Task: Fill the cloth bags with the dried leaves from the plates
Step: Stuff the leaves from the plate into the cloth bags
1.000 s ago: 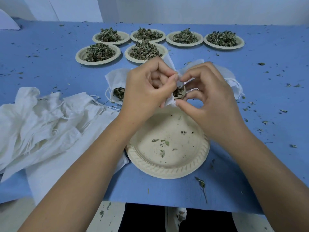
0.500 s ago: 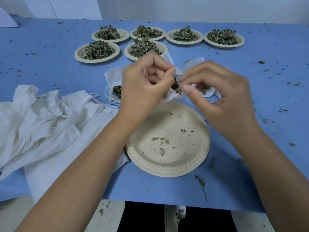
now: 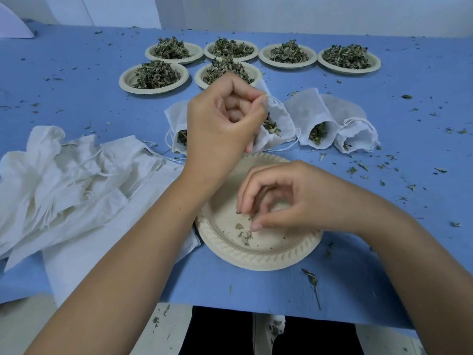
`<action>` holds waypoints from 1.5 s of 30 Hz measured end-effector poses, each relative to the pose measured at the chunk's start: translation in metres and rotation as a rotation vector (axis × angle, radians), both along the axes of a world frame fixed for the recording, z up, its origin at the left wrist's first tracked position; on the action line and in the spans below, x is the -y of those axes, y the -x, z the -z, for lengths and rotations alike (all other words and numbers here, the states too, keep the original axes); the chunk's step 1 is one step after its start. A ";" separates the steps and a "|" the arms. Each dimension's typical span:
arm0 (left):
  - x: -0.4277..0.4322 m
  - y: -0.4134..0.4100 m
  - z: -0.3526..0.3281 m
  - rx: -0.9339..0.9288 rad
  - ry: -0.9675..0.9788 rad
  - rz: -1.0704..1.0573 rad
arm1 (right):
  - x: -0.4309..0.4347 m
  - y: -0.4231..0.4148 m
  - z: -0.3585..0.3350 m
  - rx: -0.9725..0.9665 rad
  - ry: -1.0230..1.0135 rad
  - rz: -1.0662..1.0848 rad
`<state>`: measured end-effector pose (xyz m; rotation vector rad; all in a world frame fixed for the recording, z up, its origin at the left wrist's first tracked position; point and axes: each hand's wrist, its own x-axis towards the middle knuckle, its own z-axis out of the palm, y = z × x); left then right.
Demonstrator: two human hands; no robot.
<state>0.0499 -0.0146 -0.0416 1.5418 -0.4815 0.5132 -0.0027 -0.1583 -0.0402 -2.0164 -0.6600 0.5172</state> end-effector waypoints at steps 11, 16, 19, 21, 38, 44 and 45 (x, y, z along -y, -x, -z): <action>0.000 0.000 0.000 0.009 -0.003 0.019 | -0.018 0.000 0.010 0.105 0.122 -0.155; 0.000 0.000 0.000 0.018 -0.016 0.018 | -0.020 0.000 0.015 0.212 0.103 -0.150; 0.000 0.000 0.000 0.020 -0.018 0.015 | -0.009 -0.002 0.010 0.184 0.072 -0.125; 0.000 0.000 0.000 0.015 -0.021 0.022 | -0.001 -0.001 0.003 0.134 -0.057 -0.086; -0.001 -0.001 0.006 0.087 -0.136 0.130 | 0.001 -0.016 0.009 0.947 0.205 0.317; 0.009 0.007 -0.002 0.365 -0.480 0.004 | 0.002 -0.022 0.009 0.921 0.486 0.300; 0.011 0.009 -0.006 0.428 -0.505 -0.024 | 0.003 -0.022 0.007 0.994 0.463 0.342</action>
